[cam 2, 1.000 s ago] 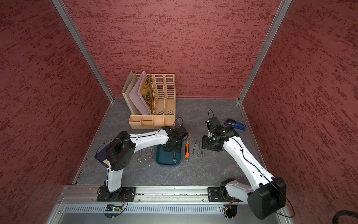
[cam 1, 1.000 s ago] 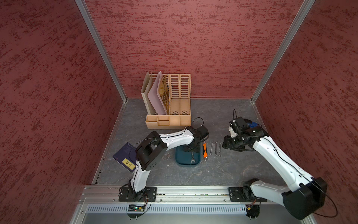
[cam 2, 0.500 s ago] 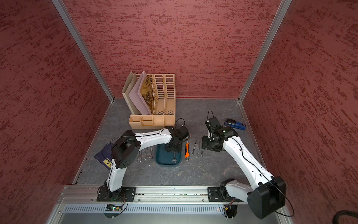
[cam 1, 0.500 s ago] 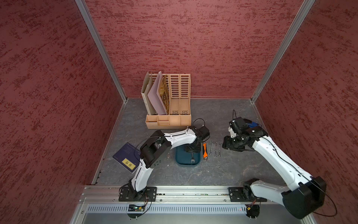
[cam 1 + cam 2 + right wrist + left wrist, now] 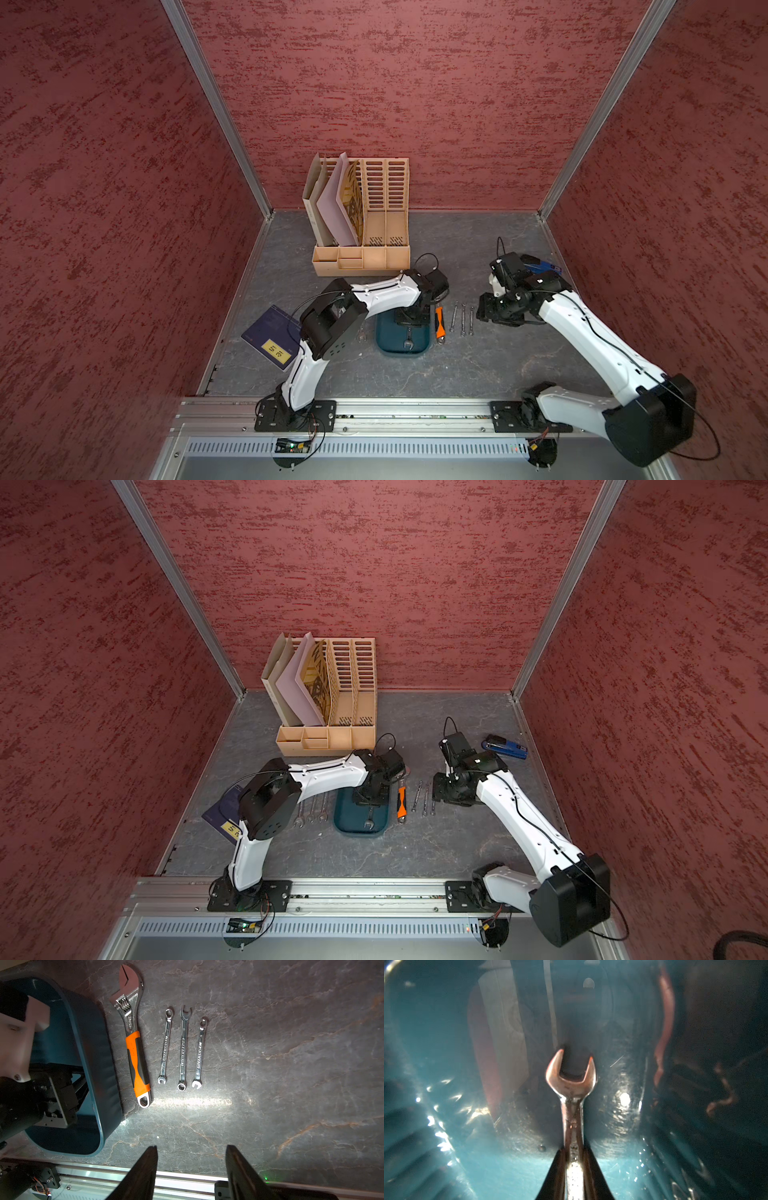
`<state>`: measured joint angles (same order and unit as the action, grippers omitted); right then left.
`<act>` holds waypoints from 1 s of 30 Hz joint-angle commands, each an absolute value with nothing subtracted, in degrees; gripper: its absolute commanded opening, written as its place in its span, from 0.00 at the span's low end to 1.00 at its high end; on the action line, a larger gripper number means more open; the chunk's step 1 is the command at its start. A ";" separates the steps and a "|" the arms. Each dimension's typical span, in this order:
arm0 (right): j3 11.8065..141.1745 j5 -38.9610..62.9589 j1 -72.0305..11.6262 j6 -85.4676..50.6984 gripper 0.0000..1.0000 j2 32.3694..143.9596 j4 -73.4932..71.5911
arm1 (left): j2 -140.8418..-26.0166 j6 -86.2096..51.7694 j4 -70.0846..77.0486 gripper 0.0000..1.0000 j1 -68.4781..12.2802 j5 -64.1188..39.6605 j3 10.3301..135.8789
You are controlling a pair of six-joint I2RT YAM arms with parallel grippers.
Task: Take out the wrench from the storage box
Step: Pick up the wrench from the storage box.
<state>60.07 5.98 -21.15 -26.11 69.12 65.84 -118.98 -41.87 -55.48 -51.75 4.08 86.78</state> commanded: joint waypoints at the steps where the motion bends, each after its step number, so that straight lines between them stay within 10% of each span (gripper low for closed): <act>1: 59.96 6.24 -20.73 -26.15 0.57 69.24 65.13 | -118.16 -40.05 -54.76 0.15 -50.96 4.67 84.82; 30: 61.17 6.85 -20.74 -26.19 0.58 69.60 65.92 | -102.57 -33.96 -59.41 0.15 -47.26 6.38 83.21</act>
